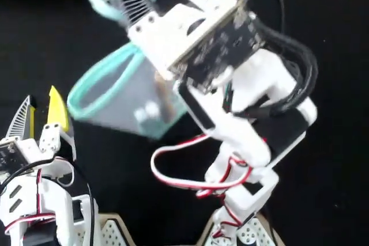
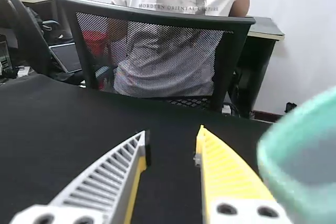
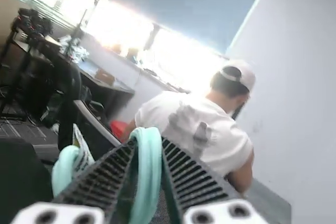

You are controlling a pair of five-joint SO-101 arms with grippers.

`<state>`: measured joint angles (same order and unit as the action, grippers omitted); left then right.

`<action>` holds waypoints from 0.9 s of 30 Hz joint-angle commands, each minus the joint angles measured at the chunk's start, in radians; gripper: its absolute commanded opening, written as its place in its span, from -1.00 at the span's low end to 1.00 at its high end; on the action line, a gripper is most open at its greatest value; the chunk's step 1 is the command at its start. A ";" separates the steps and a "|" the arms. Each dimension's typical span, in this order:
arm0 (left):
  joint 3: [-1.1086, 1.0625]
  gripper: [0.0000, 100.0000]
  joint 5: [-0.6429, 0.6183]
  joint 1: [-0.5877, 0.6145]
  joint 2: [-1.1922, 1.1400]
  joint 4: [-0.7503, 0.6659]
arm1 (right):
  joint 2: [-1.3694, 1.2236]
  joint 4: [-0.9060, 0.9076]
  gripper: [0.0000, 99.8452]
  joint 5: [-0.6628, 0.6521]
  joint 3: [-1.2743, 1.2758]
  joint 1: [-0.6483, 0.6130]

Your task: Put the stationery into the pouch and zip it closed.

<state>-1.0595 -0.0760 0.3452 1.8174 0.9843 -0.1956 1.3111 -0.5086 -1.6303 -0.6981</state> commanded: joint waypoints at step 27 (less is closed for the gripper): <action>-0.016 -0.66 -0.069 -0.423 0.000 0.008 | -0.128 -0.094 -0.98 -0.037 0.042 -0.049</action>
<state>-1.0825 -0.1880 -0.0046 1.8144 0.9858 -0.3230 1.2574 -0.5485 -1.5781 -0.7365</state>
